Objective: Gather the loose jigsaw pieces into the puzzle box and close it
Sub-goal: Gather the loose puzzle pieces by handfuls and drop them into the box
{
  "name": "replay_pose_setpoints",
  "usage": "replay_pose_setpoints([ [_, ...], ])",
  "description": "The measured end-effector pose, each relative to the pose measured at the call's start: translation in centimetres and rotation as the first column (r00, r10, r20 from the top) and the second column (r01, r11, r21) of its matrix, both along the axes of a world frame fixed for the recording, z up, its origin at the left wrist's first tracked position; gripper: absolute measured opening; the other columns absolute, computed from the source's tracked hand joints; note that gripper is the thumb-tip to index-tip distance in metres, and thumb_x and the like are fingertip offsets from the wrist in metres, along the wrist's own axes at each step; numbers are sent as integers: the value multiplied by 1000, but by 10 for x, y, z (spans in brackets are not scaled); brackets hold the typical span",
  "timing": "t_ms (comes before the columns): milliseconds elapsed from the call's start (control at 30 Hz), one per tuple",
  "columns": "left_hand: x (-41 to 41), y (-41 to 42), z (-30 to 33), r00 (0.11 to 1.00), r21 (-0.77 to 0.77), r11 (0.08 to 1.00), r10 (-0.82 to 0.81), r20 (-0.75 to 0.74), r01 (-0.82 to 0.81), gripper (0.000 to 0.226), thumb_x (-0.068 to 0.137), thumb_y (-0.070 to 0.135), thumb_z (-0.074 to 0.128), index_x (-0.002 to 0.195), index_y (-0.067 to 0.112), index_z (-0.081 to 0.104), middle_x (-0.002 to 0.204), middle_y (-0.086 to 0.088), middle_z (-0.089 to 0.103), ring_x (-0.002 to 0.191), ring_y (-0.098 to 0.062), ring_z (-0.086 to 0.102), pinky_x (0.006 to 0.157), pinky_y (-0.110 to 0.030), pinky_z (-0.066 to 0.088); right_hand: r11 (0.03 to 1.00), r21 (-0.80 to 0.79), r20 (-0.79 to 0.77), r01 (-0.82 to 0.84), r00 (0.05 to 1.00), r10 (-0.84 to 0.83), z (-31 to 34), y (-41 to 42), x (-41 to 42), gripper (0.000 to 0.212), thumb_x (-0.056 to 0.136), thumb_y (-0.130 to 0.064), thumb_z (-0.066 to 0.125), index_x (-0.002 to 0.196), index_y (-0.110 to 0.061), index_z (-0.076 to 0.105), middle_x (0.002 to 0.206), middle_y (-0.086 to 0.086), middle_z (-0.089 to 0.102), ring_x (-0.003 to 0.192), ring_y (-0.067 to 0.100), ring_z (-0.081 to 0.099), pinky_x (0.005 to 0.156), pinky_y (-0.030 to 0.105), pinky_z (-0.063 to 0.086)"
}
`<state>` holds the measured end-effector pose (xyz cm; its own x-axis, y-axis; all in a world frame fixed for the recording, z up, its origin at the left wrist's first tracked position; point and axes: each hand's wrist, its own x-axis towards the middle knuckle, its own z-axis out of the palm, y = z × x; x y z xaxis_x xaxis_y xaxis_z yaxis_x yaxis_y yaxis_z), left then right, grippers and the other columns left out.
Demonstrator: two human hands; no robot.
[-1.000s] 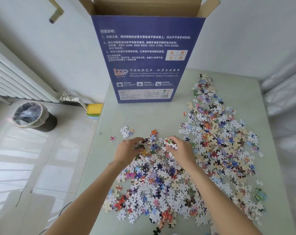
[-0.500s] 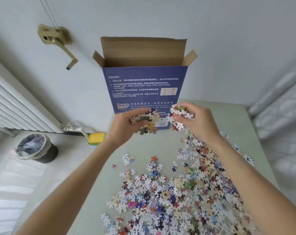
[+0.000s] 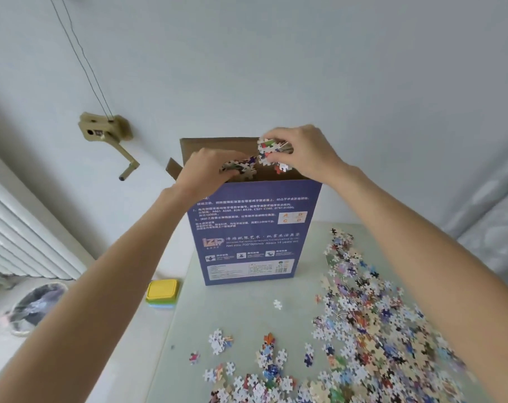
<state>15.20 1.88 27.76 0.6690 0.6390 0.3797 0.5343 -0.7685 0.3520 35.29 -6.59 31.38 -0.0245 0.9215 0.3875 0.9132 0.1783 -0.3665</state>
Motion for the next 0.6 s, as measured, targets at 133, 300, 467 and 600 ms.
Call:
replay_pose_setpoints([
  [133,-1,7,-9,1000,-8,1000,17,-21,-17,34,91,20,56,124,28,59,113,3,67,103,-22,61,84,-32,44,993,-64,126,-96,987,104,-14,9,3,31,84,-25,67,115,-21,64,109,-3,68,95,18,63,84,35,48],
  [300,-4,10,-12,1000,-71,997,-7,10,7,27,89,24,58,115,31,63,106,7,69,89,-16,60,78,-28,45,979,-148,137,-141,977,161,-19,18,5,26,83,-26,68,109,-22,67,100,-3,64,90,17,59,80,35,45],
  [467,-5,9,-9,999,-37,999,-4,-49,2,29,90,33,57,118,26,63,108,1,63,95,-17,57,81,-29,42,964,-234,120,-127,980,158,-20,23,5,26,84,-33,66,110,-27,65,102,-6,69,92,15,61,84,39,47],
  [600,-5,4,-6,999,36,999,-18,-28,19,26,93,26,53,116,25,65,102,2,68,84,-16,59,77,-30,44,968,-216,88,-129,985,151,-21,23,3,28,84,-28,67,111,-23,66,107,-5,69,95,14,61,86,38,47],
])
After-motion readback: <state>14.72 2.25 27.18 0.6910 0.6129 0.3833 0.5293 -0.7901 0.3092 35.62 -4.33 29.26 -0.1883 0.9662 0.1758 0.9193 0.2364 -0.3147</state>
